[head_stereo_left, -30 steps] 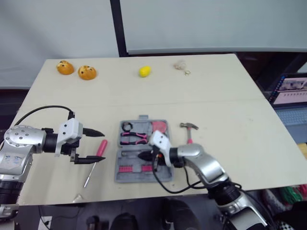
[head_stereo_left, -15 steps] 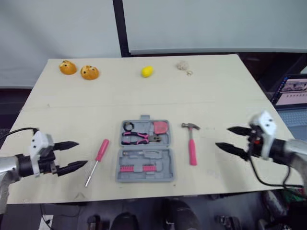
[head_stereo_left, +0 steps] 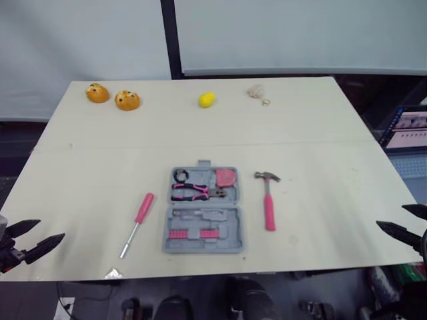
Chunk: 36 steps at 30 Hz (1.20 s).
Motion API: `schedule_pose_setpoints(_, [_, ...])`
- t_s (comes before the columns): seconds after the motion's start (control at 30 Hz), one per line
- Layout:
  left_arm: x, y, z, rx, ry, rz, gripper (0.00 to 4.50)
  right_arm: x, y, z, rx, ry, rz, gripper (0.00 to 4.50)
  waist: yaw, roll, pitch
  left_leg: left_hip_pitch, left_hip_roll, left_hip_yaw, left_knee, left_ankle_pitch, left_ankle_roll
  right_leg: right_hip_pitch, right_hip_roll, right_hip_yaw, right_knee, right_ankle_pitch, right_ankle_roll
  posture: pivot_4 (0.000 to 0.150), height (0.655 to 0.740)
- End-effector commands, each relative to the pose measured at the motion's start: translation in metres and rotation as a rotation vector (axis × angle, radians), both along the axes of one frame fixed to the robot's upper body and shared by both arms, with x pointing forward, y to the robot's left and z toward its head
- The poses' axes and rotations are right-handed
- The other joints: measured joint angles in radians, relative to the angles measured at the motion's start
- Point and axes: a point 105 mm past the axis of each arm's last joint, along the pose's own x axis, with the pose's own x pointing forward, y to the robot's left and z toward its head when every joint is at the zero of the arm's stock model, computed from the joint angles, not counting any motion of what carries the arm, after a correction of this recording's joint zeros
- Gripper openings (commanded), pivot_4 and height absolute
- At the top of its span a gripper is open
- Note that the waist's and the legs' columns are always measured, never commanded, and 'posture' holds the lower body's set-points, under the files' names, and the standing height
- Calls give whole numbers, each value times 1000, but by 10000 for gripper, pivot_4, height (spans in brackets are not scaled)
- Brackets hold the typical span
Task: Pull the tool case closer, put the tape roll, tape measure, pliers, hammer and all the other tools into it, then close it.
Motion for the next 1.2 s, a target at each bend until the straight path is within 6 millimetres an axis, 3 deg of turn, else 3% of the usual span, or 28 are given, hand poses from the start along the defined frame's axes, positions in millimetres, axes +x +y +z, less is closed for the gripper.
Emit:
schedule_pose_setpoints(0.03, [21, -34, 19, 6, -60, -155, 45000, 9, 19, 5, 27, -68, 13, 44028, 3, 0, 0, 0, 0, 0, 0, 0, 0, 0, 0, 0, 0, 0, 0, 1500, 7292])
schedule_pose_setpoints(0.17, [41, -98, 41, -25, -106, -420, 45000, 19, 58, -2, 127, -88, -2, 44028, 2, 0, 0, -1, 0, -1, 0, 1, -1, 0, -1, 0, 0, 0, 0, 1500, 7292])
schedule_pose_setpoints(0.3, [48, -146, 61, -29, -150, -634, 45000, 36, 87, -9, 245, -92, -85, 44028, -4, 1, 1, -1, -1, 0, 0, 1, -3, 0, -1, 2, 2, 0, 1, 1500, 7292])
schedule_pose_setpoints(0.37, [51, -183, 80, -62, -200, -789, 45000, 51, 124, -19, 306, -70, -79, 44028, -5, 1, 1, -1, -1, 2, 0, 2, -4, 0, 1, 4, 3, 0, 0, 1500, 7292])
schedule_pose_setpoints(0.43, [52, -207, 90, -68, -231, -896, 45000, 63, 152, -23, 320, -54, -84, 44028, -9, 1, 1, -1, -1, 2, 1, 3, -6, -1, 2, 5, 4, 0, 0, 1500, 7292])
schedule_pose_setpoints(0.53, [51, -220, 92, -71, -223, -974, 45000, 79, 166, -25, 285, -47, -123, 44028, -12, 9, 1, -2, -3, 3, 0, 4, -6, -1, 4, 10, 6, 0, -1, 1500, 7292])
schedule_pose_setpoints(0.73, [52, -232, 90, -66, -223, -1066, 45000, 118, 193, -29, 258, -9, -168, 44028, -19, 8, 1, -1, -4, 2, 4, 4, -6, -2, 9, 11, 3, 1, 1, 1500, 7292])
schedule_pose_setpoints(0.83, [56, -235, 91, -69, -232, -1073, 45000, 135, 195, -34, 250, 2, -219, 44028, -24, 8, 1, -1, -3, 2, 4, 4, -6, -3, 16, 14, 3, 1, 0, 1500, 7292])
schedule_pose_setpoints(1.17, [61, -246, 92, -67, -265, -1100, 45000, 156, 212, -62, 189, 48, -223, 44028, -28, 8, 1, -1, -1, 2, 4, 4, -6, -3, 16, 16, 2, 1, 1, 1500, 7292])
schedule_pose_setpoints(1.2, [62, -247, 92, -68, -269, -1100, 45000, 159, 211, -65, 185, 47, -234, 41781, -29, 8, 1, -1, -1, 3, 4, 4, -6, -3, 16, 17, 2, 1, 1, 1500, 7292])
